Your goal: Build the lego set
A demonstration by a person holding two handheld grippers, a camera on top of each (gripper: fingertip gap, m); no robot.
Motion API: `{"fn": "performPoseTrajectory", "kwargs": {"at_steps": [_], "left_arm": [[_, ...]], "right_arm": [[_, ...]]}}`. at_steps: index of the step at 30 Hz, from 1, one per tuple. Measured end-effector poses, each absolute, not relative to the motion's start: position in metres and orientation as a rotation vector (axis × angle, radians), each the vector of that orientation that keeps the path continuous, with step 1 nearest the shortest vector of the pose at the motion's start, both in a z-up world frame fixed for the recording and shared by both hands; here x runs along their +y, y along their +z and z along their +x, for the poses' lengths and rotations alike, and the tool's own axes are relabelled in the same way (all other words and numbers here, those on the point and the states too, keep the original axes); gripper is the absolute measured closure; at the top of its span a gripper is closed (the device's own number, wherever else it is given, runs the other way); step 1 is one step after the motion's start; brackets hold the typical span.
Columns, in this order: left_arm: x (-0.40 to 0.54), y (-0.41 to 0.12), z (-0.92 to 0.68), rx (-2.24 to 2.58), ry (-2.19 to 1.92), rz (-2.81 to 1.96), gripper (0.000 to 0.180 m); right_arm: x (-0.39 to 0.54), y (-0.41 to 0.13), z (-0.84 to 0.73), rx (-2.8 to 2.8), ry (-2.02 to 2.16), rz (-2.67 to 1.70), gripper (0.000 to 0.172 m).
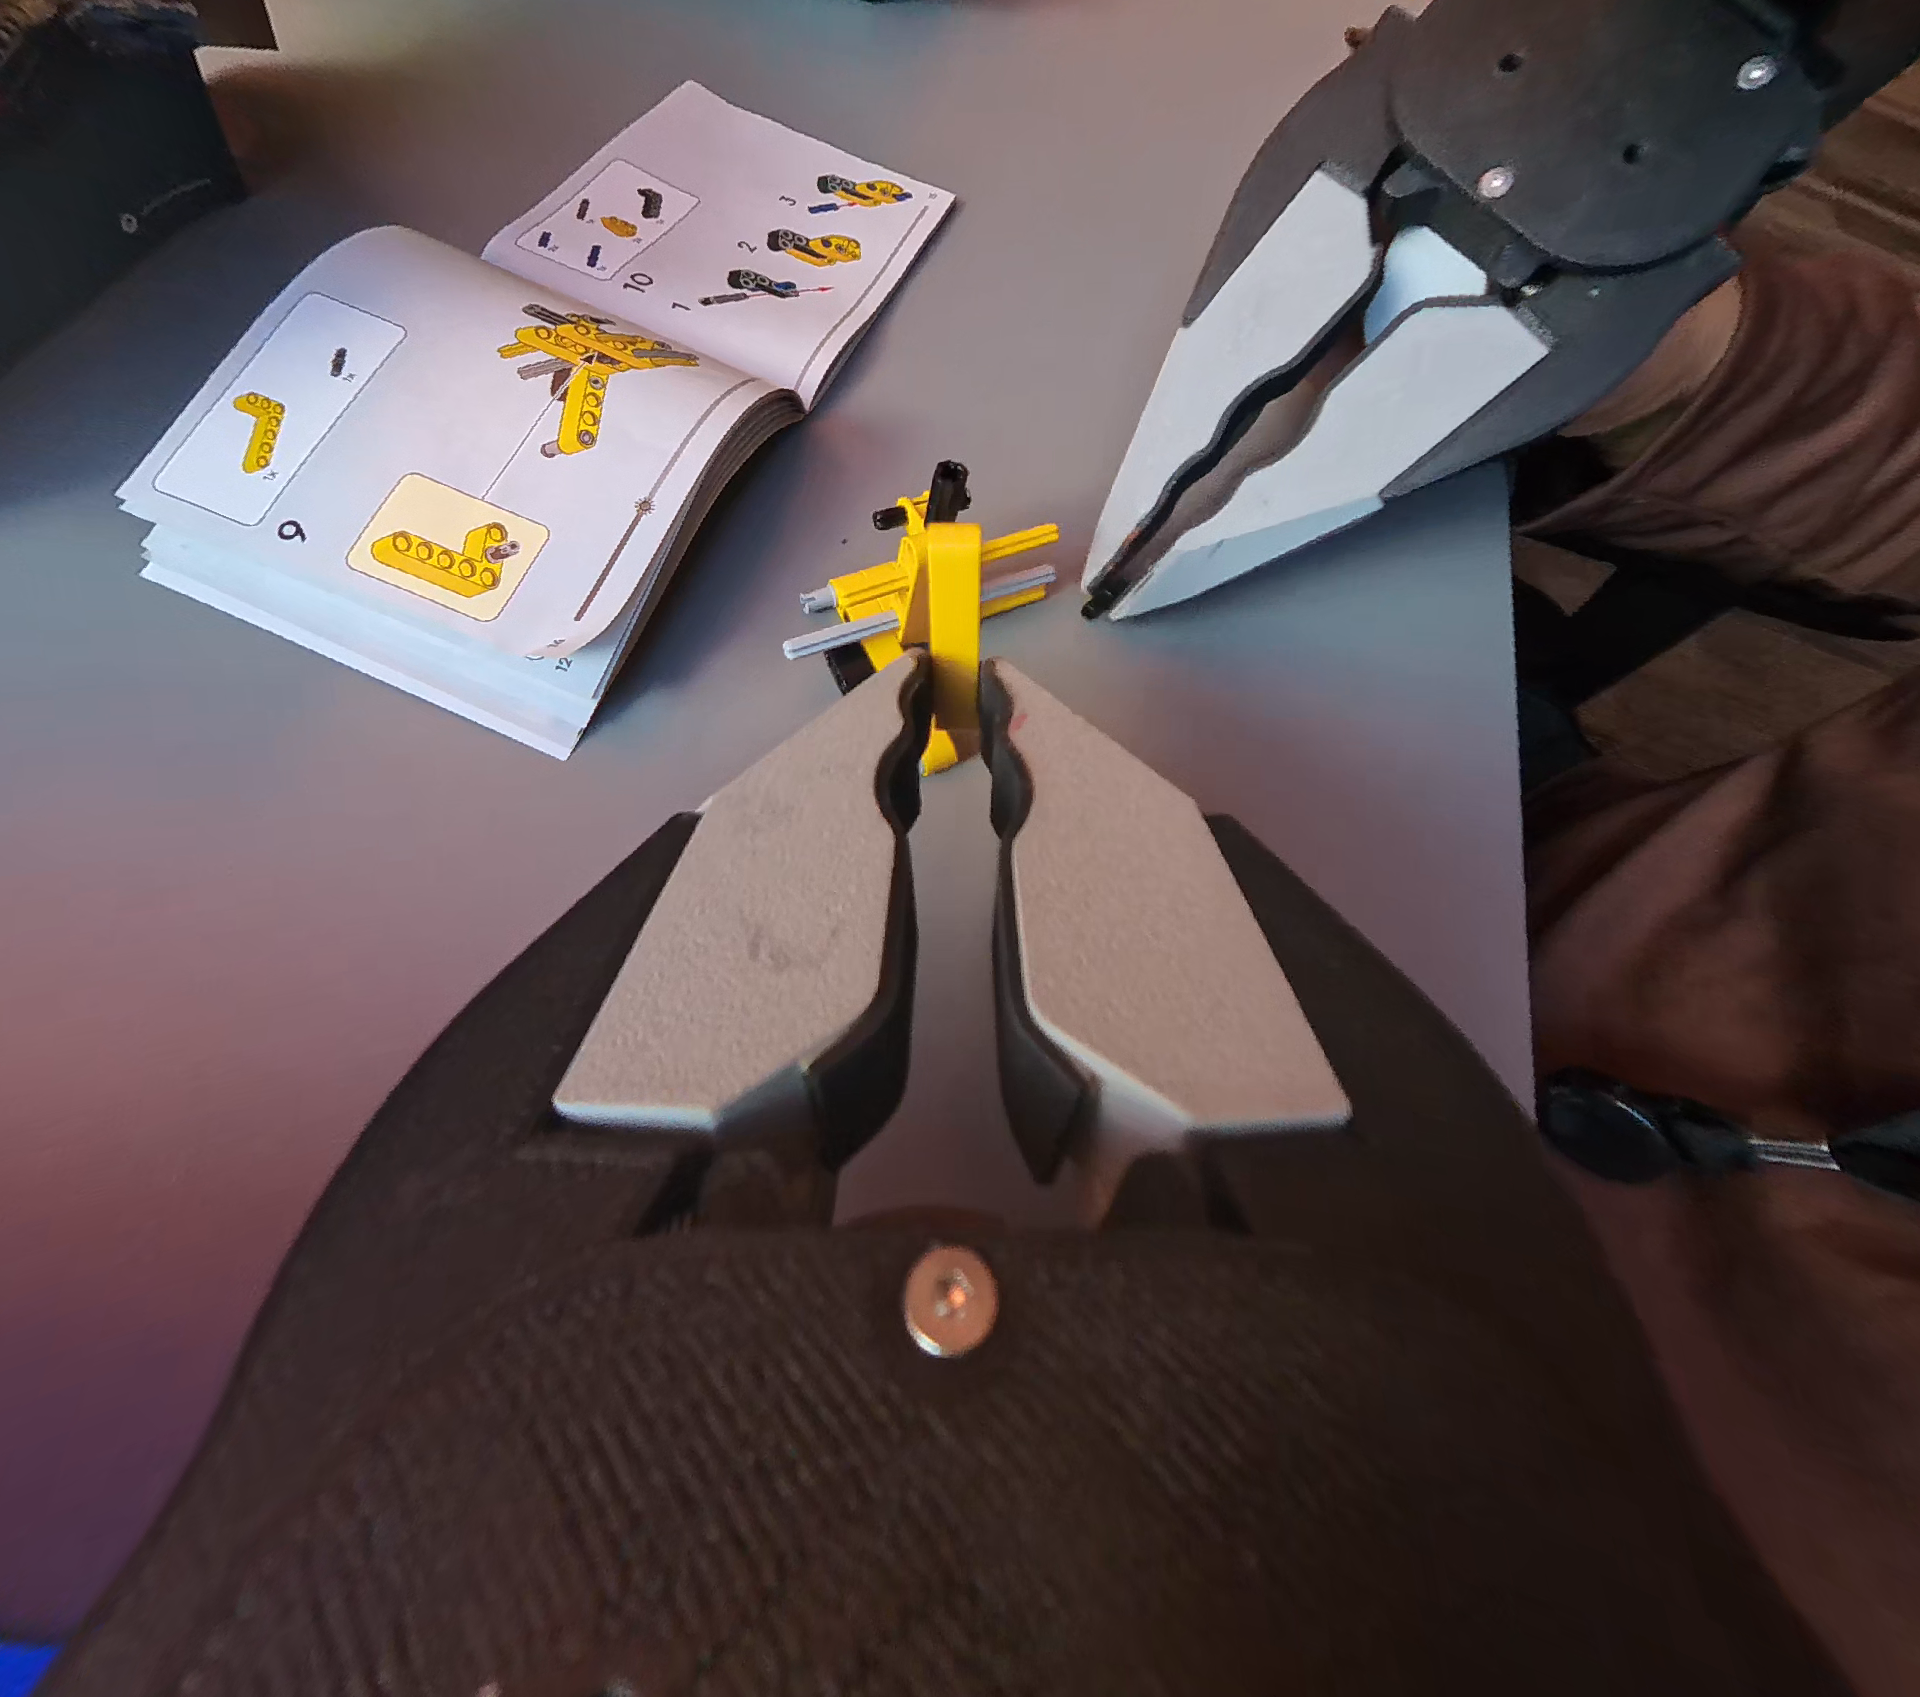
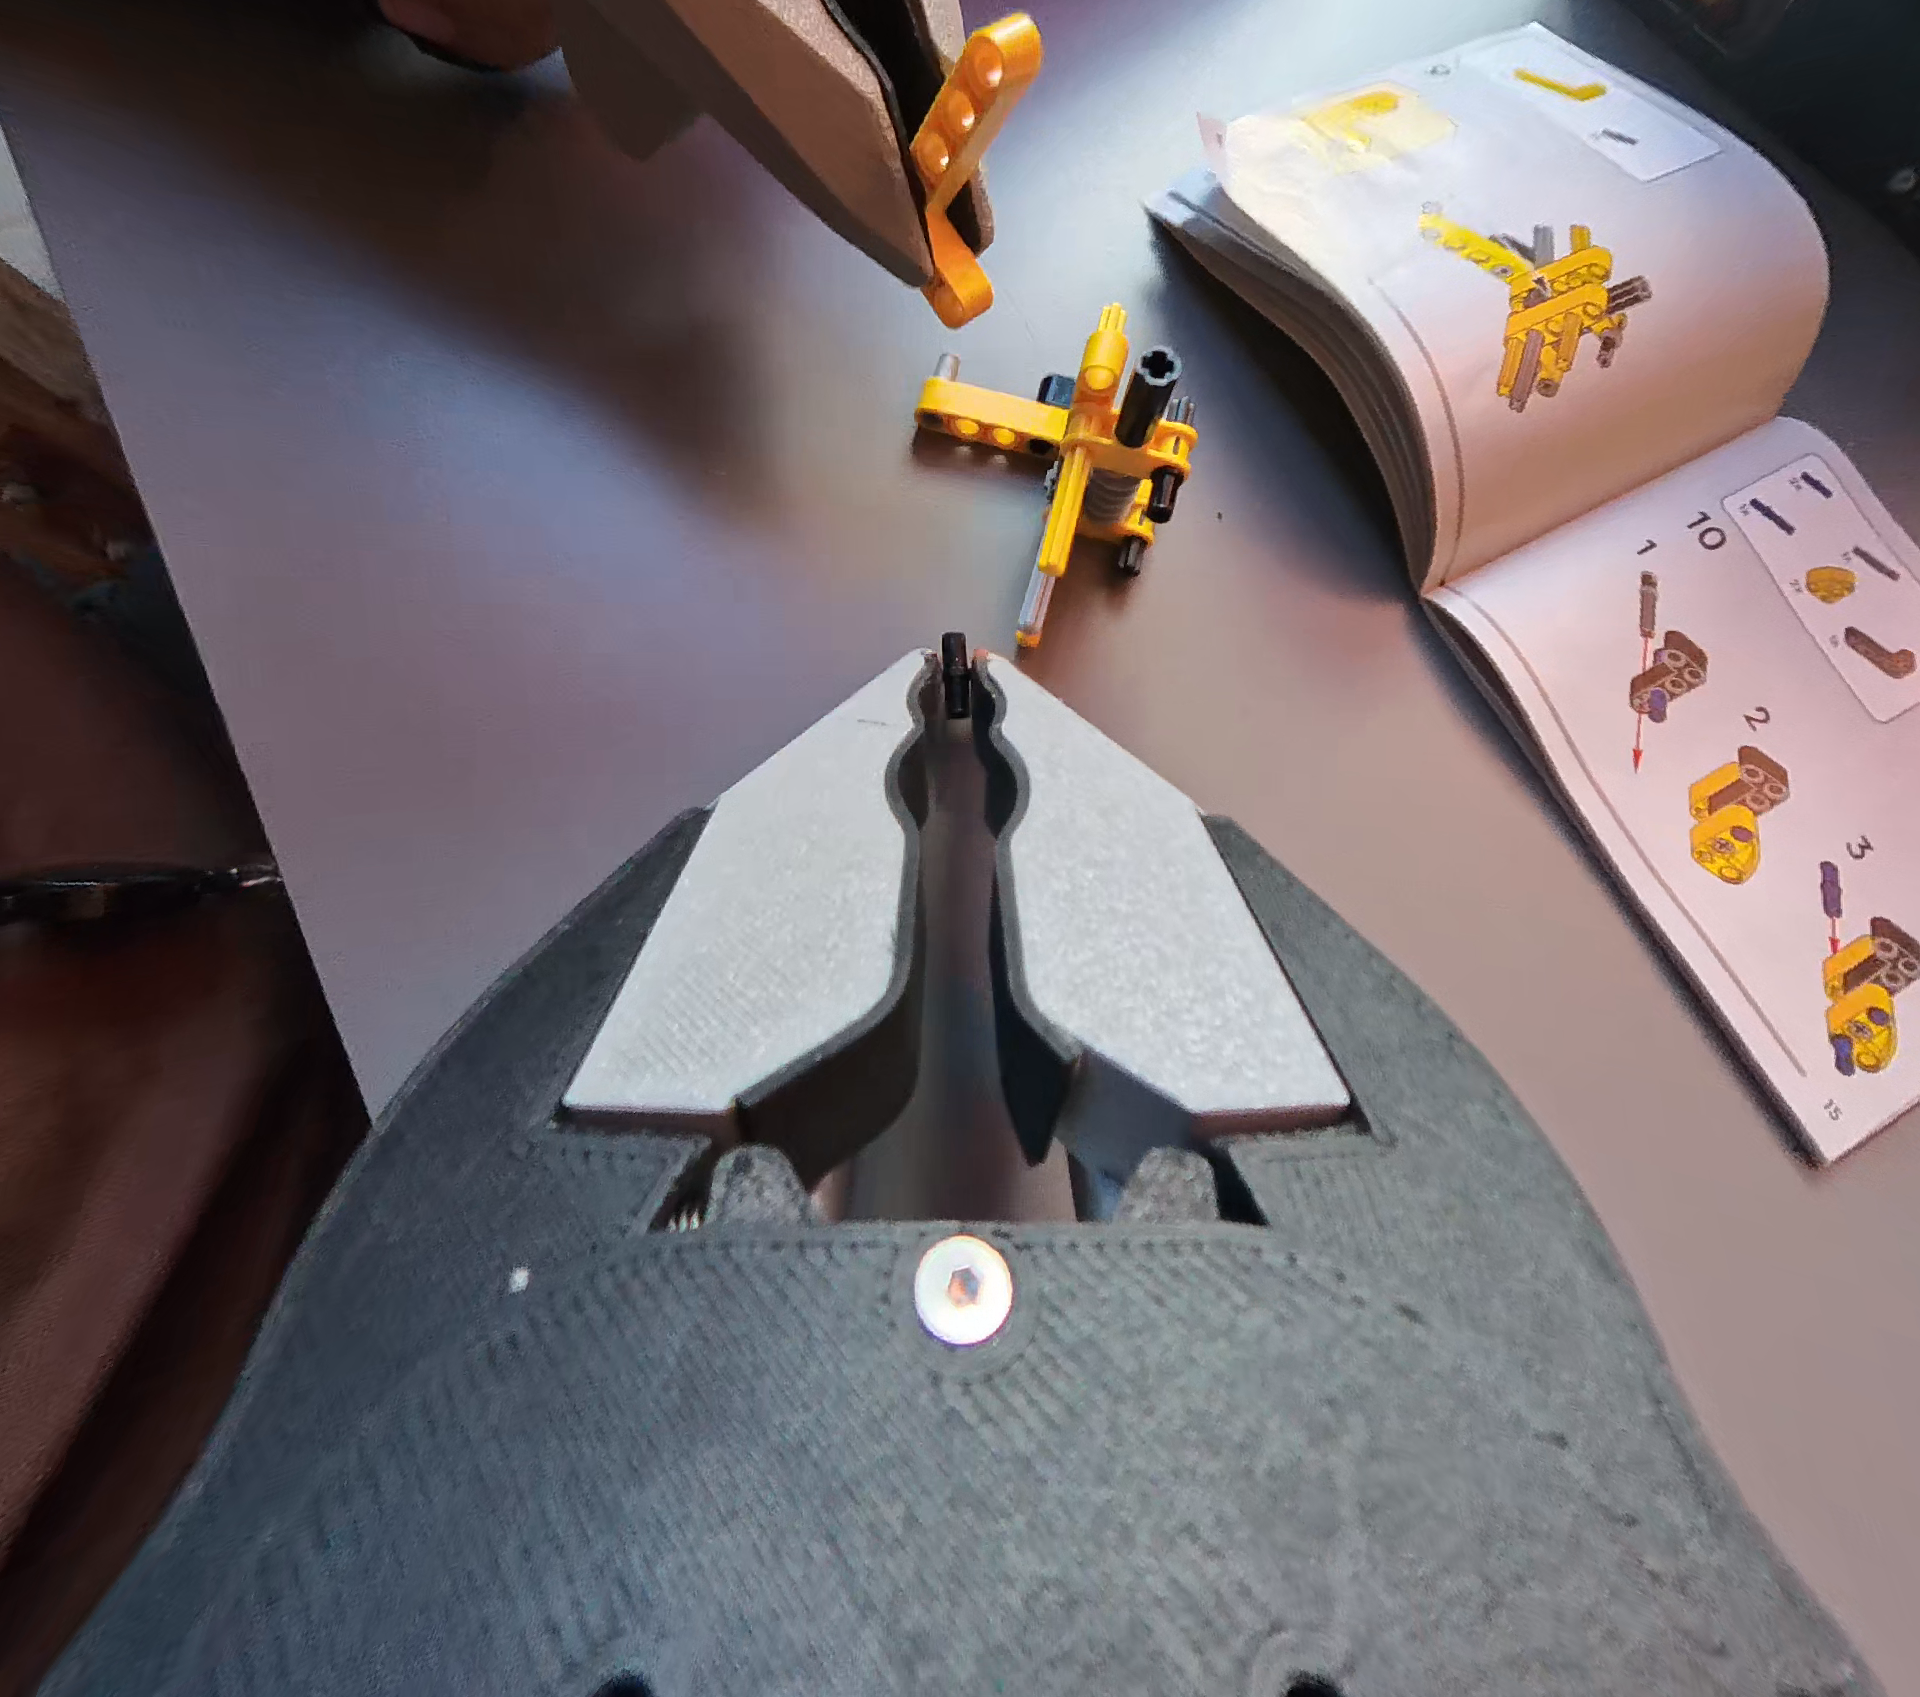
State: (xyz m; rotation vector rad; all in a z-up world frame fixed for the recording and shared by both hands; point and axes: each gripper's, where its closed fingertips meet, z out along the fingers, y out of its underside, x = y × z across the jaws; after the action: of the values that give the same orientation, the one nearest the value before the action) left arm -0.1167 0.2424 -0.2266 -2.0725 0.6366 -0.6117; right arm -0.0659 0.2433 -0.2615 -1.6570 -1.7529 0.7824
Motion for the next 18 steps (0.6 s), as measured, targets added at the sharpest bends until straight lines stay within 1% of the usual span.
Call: {"fn": "performPoseTrajectory", "kwargs": {"at_steps": [9,12,18], "left_arm": [[0.245,-0.222,-0.113,0.573,-0.686,-2.057,0.175],[0.24,-0.22,-0.105,0.573,-0.796,-2.044,0.175],[0.229,-0.195,-0.098,0.5,-1.12,-1.947,0.175]], "right_arm": [[0.243,-0.237,-0.075,-1.638,0.862,-1.545,0.169],[0.237,-0.228,-0.08,-1.601,0.917,-1.505,0.169],[0.22,-0.249,-0.081,-1.769,0.859,-1.541,0.169]]}}
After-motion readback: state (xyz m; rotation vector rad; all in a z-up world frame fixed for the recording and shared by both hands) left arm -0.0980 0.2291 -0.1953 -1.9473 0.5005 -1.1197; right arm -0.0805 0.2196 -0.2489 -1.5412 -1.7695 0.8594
